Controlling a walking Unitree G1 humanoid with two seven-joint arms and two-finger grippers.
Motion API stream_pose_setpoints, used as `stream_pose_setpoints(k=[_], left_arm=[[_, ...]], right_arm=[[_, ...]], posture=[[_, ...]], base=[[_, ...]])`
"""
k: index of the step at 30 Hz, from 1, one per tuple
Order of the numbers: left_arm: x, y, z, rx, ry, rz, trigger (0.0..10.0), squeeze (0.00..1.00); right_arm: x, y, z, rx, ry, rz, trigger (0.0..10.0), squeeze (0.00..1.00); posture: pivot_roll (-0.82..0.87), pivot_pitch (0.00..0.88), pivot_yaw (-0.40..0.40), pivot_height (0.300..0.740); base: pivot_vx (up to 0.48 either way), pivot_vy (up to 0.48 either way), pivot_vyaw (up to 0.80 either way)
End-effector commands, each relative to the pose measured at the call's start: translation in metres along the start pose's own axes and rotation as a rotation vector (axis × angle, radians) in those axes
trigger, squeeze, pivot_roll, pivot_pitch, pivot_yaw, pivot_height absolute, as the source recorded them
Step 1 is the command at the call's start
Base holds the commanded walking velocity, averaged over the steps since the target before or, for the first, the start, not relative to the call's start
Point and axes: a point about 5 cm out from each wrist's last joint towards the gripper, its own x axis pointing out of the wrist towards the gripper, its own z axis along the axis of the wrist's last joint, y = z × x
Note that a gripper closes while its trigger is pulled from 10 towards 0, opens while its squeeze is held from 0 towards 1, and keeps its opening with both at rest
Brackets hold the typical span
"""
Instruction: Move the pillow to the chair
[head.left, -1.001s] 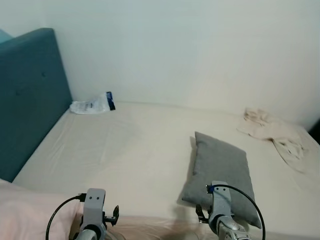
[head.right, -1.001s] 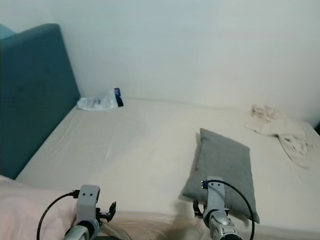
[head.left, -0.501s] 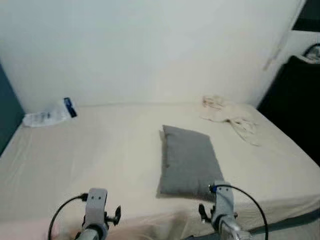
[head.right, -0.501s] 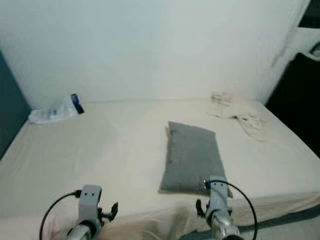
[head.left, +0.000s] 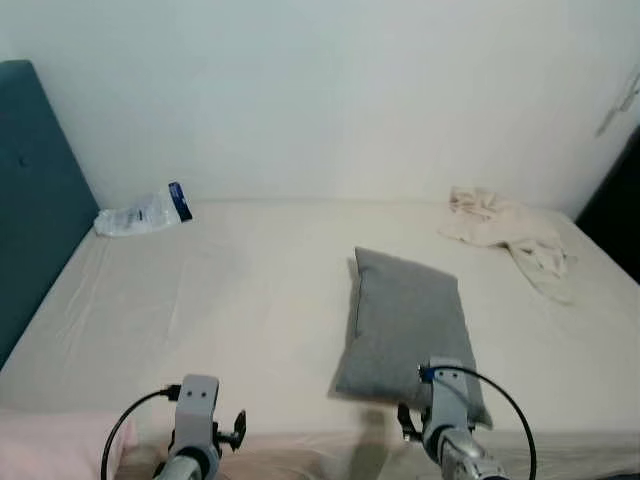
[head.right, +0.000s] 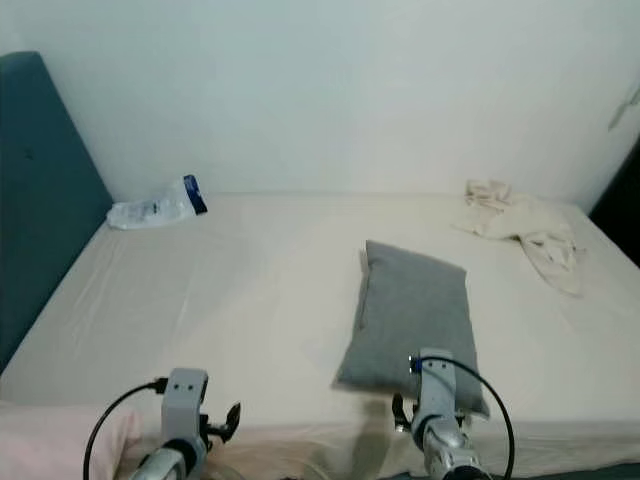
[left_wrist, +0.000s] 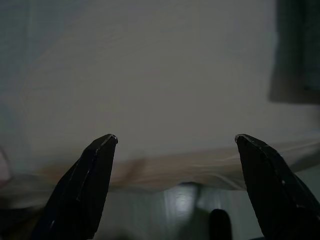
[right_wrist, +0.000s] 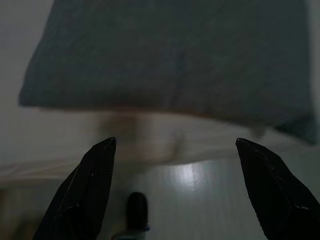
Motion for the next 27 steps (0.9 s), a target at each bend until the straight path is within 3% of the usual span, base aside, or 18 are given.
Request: stream_pose_setpoints(k=[1, 19, 27], left_arm=[[-0.0015, 0.0005, -0.0041, -0.001, 0.018, -0.003, 10.0, 0.0], [-0.0011, 0.001, -0.0041, 0.003, 0.022, -0.003, 10.0, 0.0], [0.0018, 0.0037, 0.002, -0.026, -0.002, 0.026, 10.0, 0.0]], right_arm=[[-0.0003, -0.0002, -0.0015, 0.002, 0.001, -0.005, 10.0, 0.0], [-0.0005, 0.0016, -0.0031, 0.002, 0.006, -0.002, 10.0, 0.0], [-0.0003, 0.0025, -0.0023, -0.002, 0.004, 0.003, 10.0, 0.0]], posture=[[0.06, 0.0, -0.039, 0.736], [0.07, 0.0, -0.039, 0.736], [0.07, 0.0, -0.039, 0.736]], base=[[0.0, -0.345, 0.0], [0.0, -0.325, 0.0], [0.0, 0.0, 0.0]])
